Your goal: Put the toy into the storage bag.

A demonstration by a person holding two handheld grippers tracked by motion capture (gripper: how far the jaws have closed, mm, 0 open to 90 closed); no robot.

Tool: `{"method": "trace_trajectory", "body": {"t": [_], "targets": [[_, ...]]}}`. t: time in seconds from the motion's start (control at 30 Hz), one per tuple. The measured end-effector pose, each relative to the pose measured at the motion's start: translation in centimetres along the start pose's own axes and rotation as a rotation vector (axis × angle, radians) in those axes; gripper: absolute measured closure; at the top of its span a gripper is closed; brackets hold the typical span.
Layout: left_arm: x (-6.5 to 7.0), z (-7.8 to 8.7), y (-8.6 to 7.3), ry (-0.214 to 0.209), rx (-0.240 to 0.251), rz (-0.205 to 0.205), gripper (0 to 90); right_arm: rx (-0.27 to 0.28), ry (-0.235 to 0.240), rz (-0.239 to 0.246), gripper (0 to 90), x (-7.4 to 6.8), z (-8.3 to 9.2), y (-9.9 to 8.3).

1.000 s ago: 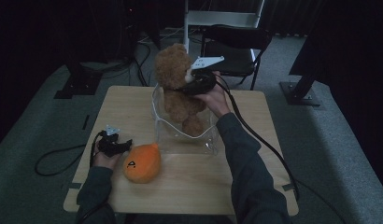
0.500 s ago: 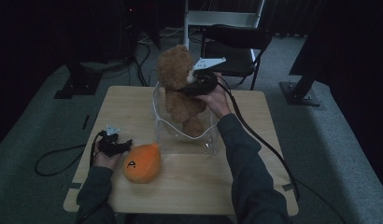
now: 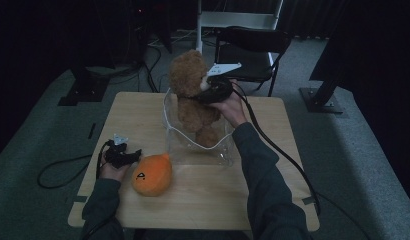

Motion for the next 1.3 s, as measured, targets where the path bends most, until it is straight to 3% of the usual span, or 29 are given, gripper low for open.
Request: {"method": "trace_trajectory", "body": {"t": [0.67,1.3], "targets": [[0.0,0.0,0.0,0.000,0.000,0.000,30.6,-0.014,-0.002,-0.011,33.3,0.4,-0.4,-1.0],[0.0,0.0,0.0,-0.001,0.000,0.000,30.6,-0.054,0.009,0.026,33.2,-1.0,-1.4,-0.6]]}}
Point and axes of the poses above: each handheld gripper's, and its own axes: z roughly backward along the jaws, y roughly out of its top, x roughly to its right, the point moved 9 cm from there along -z, roughly forward along the jaws, and after that the axes turned 2 degrees about y, right-handed, at the moved point
